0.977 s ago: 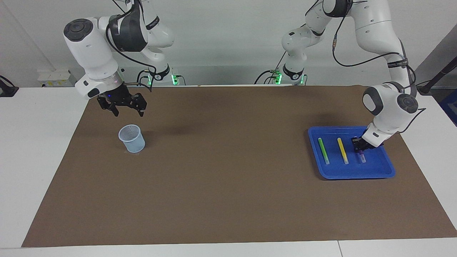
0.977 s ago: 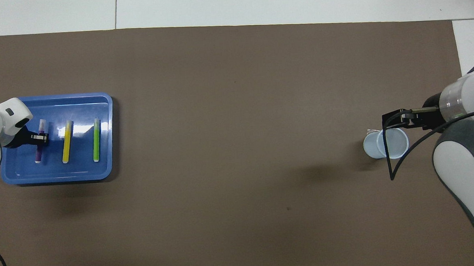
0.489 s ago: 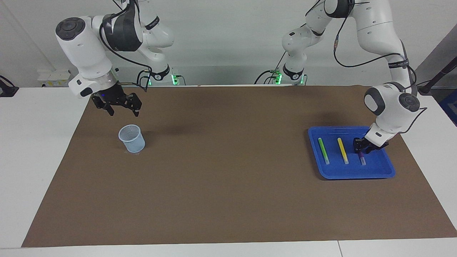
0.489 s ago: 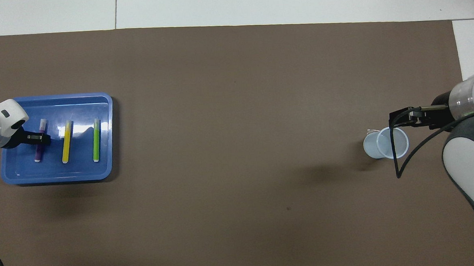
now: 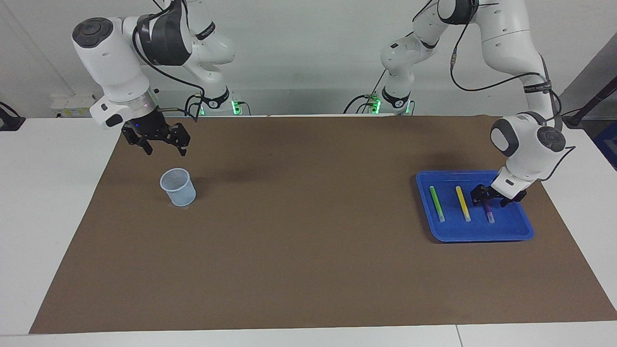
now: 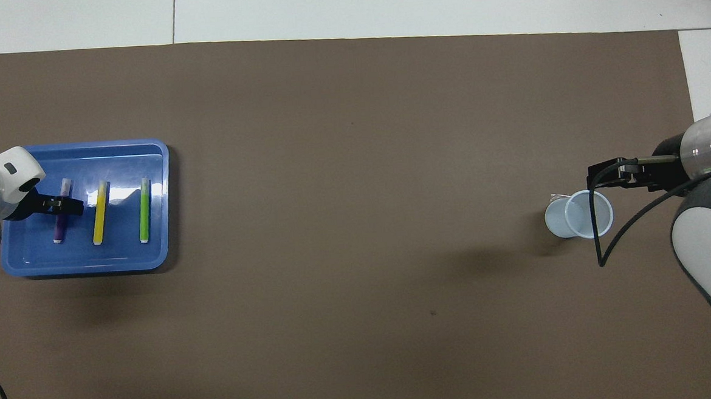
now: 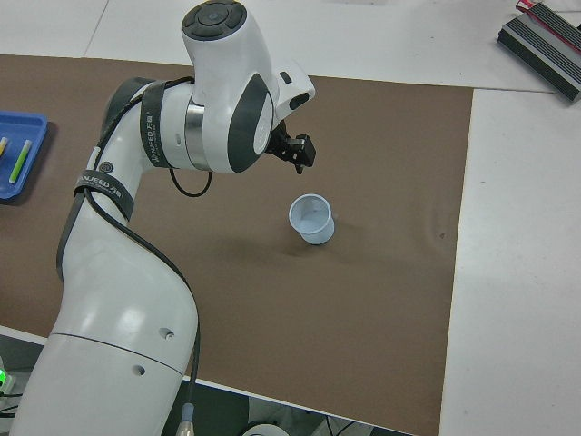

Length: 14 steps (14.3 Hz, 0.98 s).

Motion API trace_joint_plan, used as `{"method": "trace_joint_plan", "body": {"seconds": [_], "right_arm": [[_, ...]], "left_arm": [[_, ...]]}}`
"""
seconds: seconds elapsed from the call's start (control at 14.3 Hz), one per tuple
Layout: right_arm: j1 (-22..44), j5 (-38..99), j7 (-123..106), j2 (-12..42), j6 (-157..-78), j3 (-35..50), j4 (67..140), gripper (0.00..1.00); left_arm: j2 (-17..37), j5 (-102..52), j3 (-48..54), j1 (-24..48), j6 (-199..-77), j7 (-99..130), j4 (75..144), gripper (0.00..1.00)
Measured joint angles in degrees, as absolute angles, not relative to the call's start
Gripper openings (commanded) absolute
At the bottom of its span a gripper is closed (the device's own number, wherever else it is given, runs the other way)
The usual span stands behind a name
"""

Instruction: Right arm passes pens to left for tray arrangement

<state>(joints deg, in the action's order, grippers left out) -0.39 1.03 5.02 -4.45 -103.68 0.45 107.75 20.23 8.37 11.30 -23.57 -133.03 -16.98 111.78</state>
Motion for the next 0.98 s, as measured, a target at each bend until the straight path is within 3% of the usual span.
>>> {"method": "trace_joint_plan", "body": {"seconds": [0.42,0.98], "right_arm": [[-0.48,1.03,5.02,-4.78,-96.23,0.39,100.34,1.00],[-0.49,1.03,5.02,-4.84,-90.23,0.14,94.69,1.00]], "left_arm": [[19.15,7.13,12.33,-23.35,-122.52,-16.79,103.82,1.00],[11.27,3.05,12.70,-17.63,-109.03,-7.41,96.36,1.00]]}}
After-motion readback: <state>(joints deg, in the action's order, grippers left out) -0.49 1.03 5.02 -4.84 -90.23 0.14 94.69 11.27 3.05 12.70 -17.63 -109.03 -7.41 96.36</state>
